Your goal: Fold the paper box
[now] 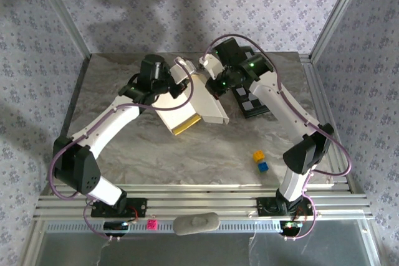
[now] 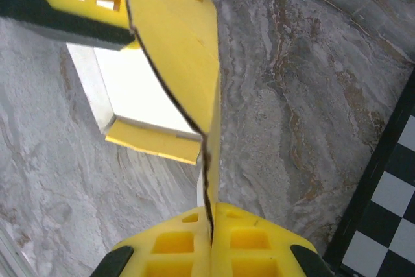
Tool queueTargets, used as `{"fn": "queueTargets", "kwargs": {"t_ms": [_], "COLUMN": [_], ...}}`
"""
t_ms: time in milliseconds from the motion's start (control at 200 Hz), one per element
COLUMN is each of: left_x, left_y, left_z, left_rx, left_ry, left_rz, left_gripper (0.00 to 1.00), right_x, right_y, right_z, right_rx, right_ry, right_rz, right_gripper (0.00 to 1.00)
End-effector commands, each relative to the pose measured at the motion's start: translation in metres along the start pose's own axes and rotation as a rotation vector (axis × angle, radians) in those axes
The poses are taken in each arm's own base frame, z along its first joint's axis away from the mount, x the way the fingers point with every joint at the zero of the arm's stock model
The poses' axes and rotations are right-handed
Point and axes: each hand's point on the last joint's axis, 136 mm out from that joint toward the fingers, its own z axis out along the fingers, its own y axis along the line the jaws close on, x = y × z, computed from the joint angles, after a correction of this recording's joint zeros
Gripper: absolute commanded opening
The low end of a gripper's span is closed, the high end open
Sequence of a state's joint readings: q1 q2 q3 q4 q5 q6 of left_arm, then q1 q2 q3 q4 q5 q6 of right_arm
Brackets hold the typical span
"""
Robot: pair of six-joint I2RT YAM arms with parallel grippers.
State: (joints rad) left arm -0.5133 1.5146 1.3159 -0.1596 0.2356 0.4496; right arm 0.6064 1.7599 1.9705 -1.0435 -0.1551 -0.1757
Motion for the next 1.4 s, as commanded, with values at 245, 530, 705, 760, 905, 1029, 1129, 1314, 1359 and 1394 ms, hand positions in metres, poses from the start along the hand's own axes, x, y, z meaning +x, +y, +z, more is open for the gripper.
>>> {"fn": "queueTargets", "kwargs": {"t_ms": [245, 530, 705, 760, 905, 1029, 1129, 1314, 1359, 1394], "left_x": [0.006, 0.044, 0.061, 0.065, 0.065, 0.072, 0.084, 0.12, 0.127, 0.133], "left_y": [0.047, 0.058, 0.045, 0.043, 0.031, 0.019, 0.008, 0.006, 0.008, 0.01], "left_z": [-0.02, -0.026, -0.021, -0.022, -0.033, -0.045, -0.05, -0.045, -0.041, -0.038], "left_rx": [-0.163, -0.184, -0.146, -0.133, -0.04, 0.064, 0.131, 0.11, 0.092, 0.077], "left_ry": [-0.072, -0.125, -0.105, -0.1, -0.113, -0.081, -0.026, 0.091, 0.103, 0.113], "left_rz": [-0.374, -0.55, -0.527, -0.514, -0.469, -0.427, -0.371, -0.297, -0.285, -0.279], "left_gripper": [0.0, 0.0, 0.0, 0.0, 0.0, 0.0, 0.0, 0.0, 0.0, 0.0], "right_x": [-0.056, 0.014, 0.053, 0.06, 0.064, 0.052, 0.051, 0.054, 0.053, 0.054], "right_y": [-0.059, -0.145, -0.159, -0.161, -0.17, -0.177, -0.18, -0.176, -0.175, -0.175], "right_z": [-0.092, -0.099, -0.035, -0.021, 0.001, 0.018, 0.04, 0.08, 0.086, 0.09], "right_rx": [0.116, 0.166, -0.013, -0.018, 0.0, -0.016, -0.042, -0.146, -0.14, -0.123], "right_ry": [-0.392, -0.48, -0.292, -0.234, -0.164, -0.169, -0.141, -0.022, -0.009, 0.004], "right_rz": [0.485, 1.138, 1.413, 1.433, 1.407, 1.292, 1.205, 1.271, 1.307, 1.338], "right_gripper": [0.48, 0.53, 0.47, 0.47, 0.47, 0.38, 0.37, 0.38, 0.39, 0.39]}}
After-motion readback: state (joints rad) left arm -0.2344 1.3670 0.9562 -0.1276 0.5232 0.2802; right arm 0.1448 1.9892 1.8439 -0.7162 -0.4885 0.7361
